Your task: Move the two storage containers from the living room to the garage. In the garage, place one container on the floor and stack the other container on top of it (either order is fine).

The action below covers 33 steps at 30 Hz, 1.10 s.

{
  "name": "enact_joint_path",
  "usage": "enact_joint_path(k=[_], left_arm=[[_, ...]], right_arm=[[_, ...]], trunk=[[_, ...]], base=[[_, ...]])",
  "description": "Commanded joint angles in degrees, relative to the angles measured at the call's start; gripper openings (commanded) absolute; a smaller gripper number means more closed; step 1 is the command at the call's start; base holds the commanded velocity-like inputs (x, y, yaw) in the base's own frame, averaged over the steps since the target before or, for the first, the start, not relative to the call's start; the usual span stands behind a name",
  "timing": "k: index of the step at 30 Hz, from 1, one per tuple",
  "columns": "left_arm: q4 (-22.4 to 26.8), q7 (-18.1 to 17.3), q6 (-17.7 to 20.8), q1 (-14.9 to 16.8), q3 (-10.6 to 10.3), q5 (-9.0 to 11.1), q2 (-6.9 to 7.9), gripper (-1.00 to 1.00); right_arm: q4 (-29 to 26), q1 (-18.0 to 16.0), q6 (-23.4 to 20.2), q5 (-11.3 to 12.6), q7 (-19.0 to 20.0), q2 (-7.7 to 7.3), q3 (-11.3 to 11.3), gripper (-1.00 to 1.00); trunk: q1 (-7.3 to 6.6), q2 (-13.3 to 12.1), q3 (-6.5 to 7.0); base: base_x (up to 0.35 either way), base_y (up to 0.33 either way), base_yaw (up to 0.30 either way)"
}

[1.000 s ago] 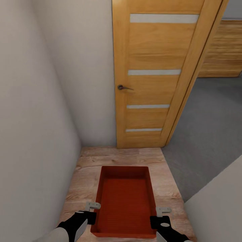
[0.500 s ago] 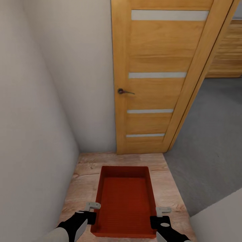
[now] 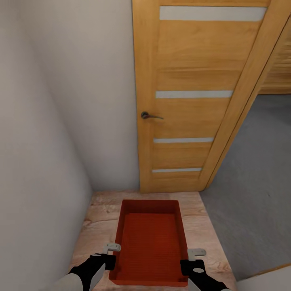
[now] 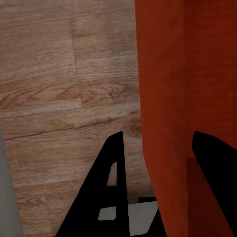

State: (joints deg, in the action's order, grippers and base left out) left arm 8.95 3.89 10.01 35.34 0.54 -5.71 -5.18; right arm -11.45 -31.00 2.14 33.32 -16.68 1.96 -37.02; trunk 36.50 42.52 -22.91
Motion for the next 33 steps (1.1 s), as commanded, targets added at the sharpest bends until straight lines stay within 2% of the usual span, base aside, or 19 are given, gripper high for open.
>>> enact_joint_path(k=[1, 7, 33], left_arm=[[0.1, 0.2, 0.4, 0.0, 0.0, -1.0, 0.00, -1.00], [0.1, 0.2, 0.4, 0.0, -0.1, -1.1, 0.00, -1.00], [0.1, 0.2, 0.4, 0.0, -0.1, -1.1, 0.00, -1.00]], right_arm=[[0.0, 0.0, 0.3, 0.3, -0.3, -0.03, 0.3, -1.00], [0.0, 0.0, 0.3, 0.3, -0.3, -0.03, 0.3, -1.00], [0.0, -0.1, 0.3, 0.3, -0.3, -0.03, 0.4, -1.00]], trunk=[[0.04, 0.0, -0.06], [0.04, 0.0, -0.06], [0.04, 0.0, -0.06]], base=[[0.324, 0.000, 0.000], [0.220, 0.000, -0.067], [0.001, 0.000, -0.282]])
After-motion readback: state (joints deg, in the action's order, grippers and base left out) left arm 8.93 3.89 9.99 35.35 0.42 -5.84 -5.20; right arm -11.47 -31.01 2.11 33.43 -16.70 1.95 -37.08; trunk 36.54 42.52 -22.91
